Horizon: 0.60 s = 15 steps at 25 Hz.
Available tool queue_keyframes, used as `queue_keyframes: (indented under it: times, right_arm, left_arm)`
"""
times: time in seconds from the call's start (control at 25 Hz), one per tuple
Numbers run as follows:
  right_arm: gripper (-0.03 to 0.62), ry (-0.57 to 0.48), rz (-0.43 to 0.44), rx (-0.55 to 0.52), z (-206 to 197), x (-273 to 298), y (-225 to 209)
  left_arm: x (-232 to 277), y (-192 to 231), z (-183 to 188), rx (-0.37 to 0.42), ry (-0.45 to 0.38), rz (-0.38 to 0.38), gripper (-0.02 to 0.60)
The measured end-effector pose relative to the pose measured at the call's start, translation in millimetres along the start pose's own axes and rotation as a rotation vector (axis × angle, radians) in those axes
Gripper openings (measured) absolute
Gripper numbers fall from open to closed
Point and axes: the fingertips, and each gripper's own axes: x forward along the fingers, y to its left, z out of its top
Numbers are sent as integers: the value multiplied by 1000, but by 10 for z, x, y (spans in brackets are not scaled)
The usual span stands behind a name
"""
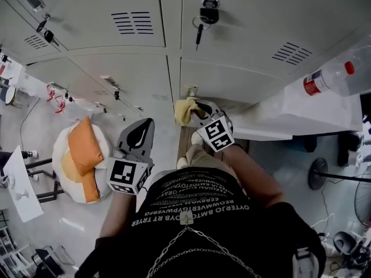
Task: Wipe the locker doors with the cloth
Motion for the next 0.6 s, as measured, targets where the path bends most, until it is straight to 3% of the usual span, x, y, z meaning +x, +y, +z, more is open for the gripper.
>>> queue_keyframes:
  times: [0.6]
  right_arm:
    - [71,101,-232,145,-804,-456,-748]
  left_arm:
    - [196,-237,123,45,-14,-88,5]
